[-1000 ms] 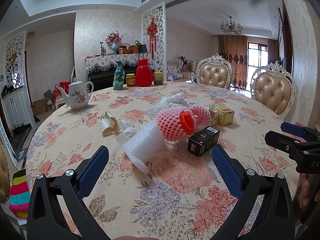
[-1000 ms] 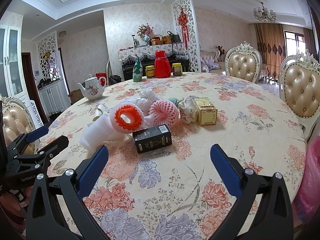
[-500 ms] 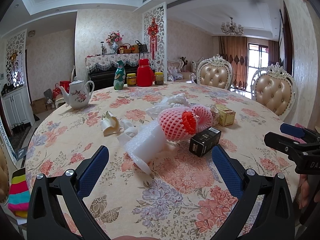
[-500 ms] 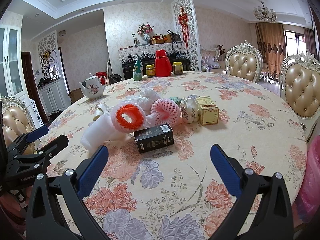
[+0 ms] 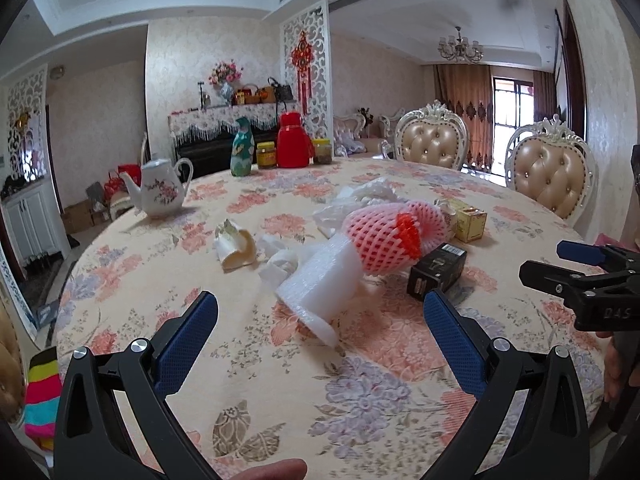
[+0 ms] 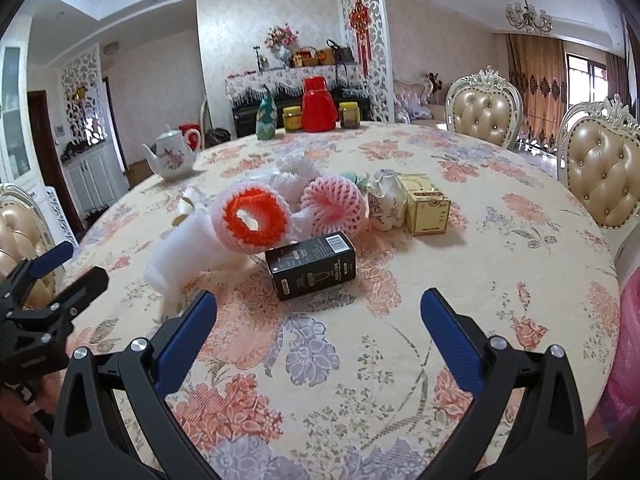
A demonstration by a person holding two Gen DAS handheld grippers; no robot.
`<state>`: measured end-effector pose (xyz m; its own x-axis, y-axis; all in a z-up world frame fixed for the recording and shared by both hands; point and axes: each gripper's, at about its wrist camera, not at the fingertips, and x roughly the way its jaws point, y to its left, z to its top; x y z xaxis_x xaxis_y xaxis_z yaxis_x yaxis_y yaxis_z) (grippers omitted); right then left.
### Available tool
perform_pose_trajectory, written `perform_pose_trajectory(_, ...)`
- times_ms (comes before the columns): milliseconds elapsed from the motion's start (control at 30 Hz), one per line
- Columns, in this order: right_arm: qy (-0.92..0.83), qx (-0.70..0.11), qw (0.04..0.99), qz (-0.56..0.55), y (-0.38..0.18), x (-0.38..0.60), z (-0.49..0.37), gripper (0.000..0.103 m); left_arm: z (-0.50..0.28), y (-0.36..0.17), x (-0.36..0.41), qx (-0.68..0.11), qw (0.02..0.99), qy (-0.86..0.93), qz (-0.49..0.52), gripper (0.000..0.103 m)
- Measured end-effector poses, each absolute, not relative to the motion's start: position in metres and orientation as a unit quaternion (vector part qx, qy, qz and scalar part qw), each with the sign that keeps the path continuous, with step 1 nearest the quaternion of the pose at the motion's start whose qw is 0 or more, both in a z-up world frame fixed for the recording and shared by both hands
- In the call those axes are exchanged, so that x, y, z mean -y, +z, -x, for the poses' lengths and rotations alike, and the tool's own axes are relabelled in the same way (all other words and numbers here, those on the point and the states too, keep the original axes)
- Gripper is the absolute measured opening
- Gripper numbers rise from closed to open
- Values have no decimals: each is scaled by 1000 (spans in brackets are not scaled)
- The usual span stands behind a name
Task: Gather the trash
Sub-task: 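Grasp the white foam sheet with the left tool while the right tool grasps the black box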
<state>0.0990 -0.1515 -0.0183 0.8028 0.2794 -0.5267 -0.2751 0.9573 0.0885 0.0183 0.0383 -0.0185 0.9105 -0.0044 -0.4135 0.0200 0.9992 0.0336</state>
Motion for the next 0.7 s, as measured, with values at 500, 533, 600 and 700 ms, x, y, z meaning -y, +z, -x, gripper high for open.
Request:
perform_pose_trajectory(500,117,-369,922,-21,-47,111,-179,98,-110,-53,-78,-348,938,-9,2,96)
perform_pose_trajectory(533,117,-372,921,-23,-47,109,-181,98,-116,-55,-77,-355,935,-17,-4,96)
perform_pose_trajectory(600,116,-377,918,-26,-49,108,-188,98,-128,-59,-76,-365,930,-28,-14,96)
perform_pose_trajectory(700,114,-385,915,-25,-51,103,-196,98,-143,-62,-70,-372,927,-51,-28,95)
